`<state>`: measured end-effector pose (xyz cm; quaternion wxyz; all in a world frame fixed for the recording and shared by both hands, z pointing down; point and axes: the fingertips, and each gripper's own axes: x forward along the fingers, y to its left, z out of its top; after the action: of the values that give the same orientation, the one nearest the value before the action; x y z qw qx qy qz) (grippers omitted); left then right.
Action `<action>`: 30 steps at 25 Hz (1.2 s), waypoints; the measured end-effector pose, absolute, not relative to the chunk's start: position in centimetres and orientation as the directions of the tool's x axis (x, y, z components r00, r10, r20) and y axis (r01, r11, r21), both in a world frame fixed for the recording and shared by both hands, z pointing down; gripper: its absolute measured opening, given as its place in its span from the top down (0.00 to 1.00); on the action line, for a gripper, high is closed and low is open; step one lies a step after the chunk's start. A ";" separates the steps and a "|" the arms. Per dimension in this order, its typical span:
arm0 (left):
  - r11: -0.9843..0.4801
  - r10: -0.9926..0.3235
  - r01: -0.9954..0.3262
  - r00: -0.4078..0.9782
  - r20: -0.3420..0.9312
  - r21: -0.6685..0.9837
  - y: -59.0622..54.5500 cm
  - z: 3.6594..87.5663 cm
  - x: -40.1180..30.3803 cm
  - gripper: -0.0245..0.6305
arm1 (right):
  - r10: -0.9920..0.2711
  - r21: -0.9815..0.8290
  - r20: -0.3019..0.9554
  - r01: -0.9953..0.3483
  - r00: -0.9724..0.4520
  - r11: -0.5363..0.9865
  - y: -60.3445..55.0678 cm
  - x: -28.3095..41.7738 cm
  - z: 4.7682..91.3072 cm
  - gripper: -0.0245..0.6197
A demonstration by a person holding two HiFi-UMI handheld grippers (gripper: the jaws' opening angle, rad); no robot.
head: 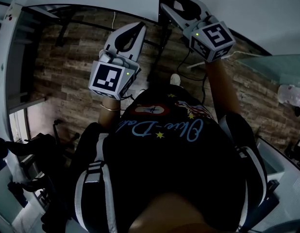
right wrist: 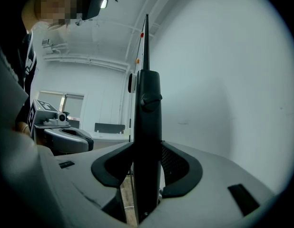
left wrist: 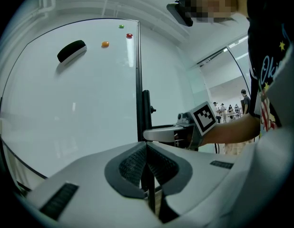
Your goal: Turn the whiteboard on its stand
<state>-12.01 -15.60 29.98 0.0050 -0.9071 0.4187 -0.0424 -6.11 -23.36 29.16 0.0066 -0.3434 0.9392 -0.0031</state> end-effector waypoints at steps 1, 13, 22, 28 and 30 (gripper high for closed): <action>-0.649 -0.760 -0.759 0.646 0.075 -0.043 -15.6 30.0 -12.1 0.96 | -0.642 -0.010 -0.011 -0.642 -0.767 0.767 -23.3 -6.3 29.1 0.68; -0.656 -0.754 -0.754 0.652 0.075 -0.043 -15.1 29.9 -11.5 0.96 | -0.623 -0.003 -0.004 -0.623 -0.782 0.782 -22.0 -6.8 28.9 0.68; -0.665 -0.746 -0.746 0.661 0.078 -0.034 -14.8 30.1 -11.4 0.96 | -0.611 0.009 -0.005 -0.611 -0.791 0.791 -21.2 -7.5 28.9 0.68; -0.671 -0.741 -0.741 0.667 0.078 -0.031 -14.6 30.2 -11.6 0.96 | -0.610 0.011 -0.003 -0.610 -0.793 0.792 -20.6 -8.1 28.8 0.68; -0.674 -0.737 -0.738 0.671 0.079 -0.028 -14.5 30.3 -11.7 0.96 | -0.610 0.008 -0.006 -0.610 -0.793 0.793 -20.4 -8.3 28.9 0.68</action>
<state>-11.65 -14.55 30.28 -0.0031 -0.9140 0.4034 -0.0418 -8.35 -20.37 28.86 0.0016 -0.3219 0.9467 0.0050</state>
